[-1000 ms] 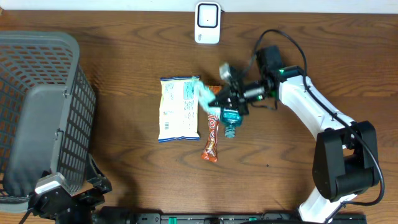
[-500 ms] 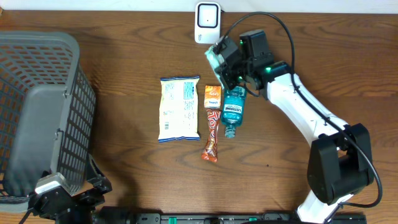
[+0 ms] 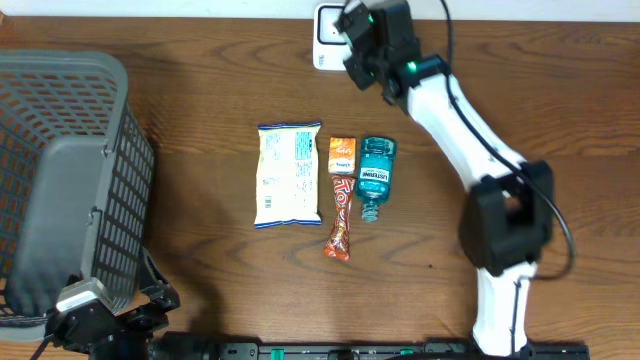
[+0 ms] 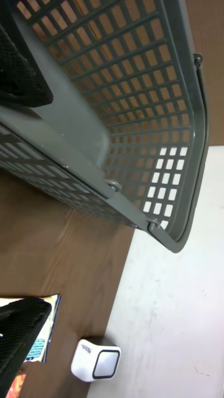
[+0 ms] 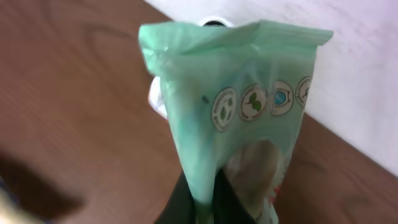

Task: Scan the item barcode
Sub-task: 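Carry the wipes pack with the right gripper toward the white scanner, then hold the mint-green wipes pack against the white scanner face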

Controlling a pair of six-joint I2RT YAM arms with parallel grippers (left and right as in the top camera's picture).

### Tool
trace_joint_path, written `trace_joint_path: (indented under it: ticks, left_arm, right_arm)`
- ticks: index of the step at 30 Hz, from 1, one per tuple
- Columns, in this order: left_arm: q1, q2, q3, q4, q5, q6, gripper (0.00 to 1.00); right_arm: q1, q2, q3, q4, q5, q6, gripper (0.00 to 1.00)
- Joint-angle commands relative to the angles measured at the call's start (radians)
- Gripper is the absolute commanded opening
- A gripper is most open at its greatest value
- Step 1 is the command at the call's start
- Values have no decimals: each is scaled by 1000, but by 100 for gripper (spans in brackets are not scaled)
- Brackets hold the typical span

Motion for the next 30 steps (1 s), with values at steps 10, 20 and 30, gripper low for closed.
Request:
trace_joint_path:
  ticks: [10, 20, 30]
  left_arm:
    - [-2, -7, -21, -34, -6, -18, 98]
    - [-2, -7, -21, -34, -6, -18, 98]
    - [-2, -7, -21, -34, -6, -18, 98]
  right_arm:
    - [16, 402, 555, -147, 257, -132, 1]
    - [24, 436, 555, 19, 388, -336, 1]
    - [39, 462, 552, 65, 428, -587, 1]
